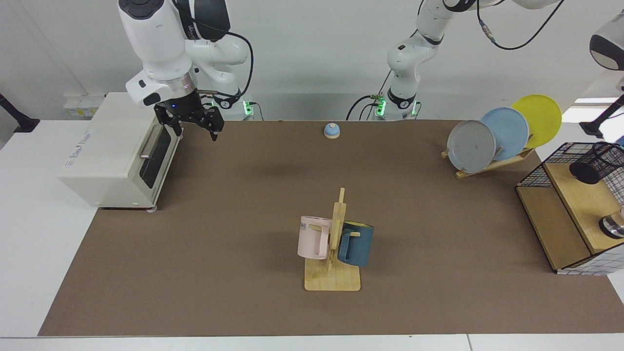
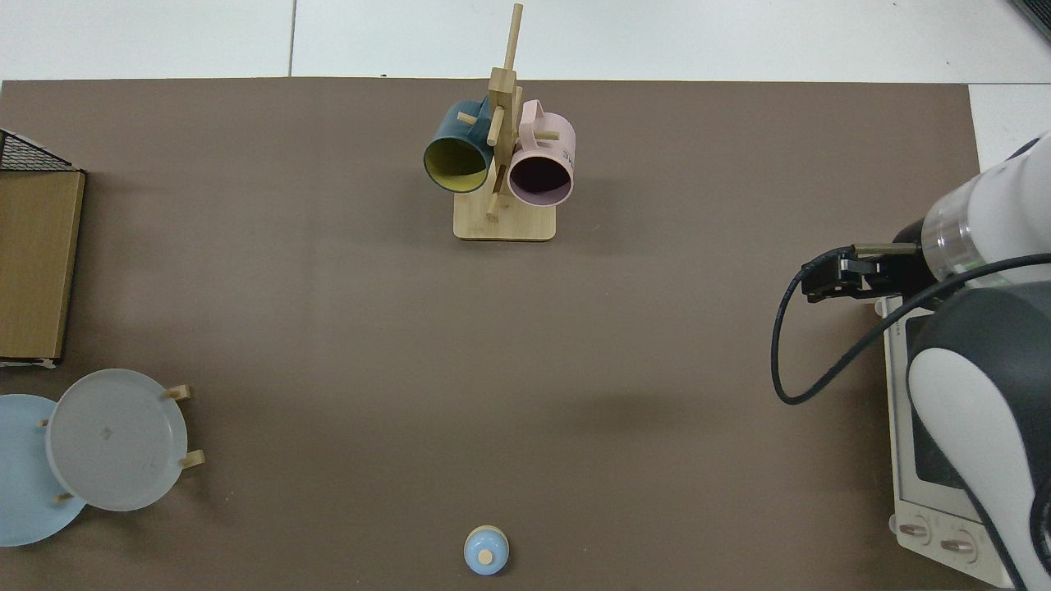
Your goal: Put markers into pen holder
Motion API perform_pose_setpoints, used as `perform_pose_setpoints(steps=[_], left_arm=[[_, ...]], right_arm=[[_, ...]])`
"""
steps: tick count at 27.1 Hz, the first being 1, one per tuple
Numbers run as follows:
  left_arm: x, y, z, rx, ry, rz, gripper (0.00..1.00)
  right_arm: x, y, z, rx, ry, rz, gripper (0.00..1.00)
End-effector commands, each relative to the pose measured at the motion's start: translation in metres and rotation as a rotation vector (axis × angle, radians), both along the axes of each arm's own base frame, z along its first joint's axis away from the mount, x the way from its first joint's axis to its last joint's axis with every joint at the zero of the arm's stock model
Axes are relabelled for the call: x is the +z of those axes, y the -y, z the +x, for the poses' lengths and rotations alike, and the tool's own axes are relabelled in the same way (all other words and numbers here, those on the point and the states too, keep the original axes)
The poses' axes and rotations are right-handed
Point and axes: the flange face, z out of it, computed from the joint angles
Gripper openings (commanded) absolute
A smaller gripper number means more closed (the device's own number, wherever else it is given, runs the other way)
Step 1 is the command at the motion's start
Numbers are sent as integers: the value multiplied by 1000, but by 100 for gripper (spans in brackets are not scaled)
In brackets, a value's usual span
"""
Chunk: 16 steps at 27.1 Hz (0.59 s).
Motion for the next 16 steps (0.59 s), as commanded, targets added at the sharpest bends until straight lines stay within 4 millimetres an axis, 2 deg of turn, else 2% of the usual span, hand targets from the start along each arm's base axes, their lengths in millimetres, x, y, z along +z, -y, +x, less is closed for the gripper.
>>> perform_pose_setpoints(steps=[1, 16], left_arm=[[-11, -26, -7, 27, -23, -15, 0], [-19, -27, -10, 35, -28, -39, 0]], right_arm=[[0, 2, -3, -26, 2, 23, 99], [1, -8, -2, -7, 15, 69, 99]])
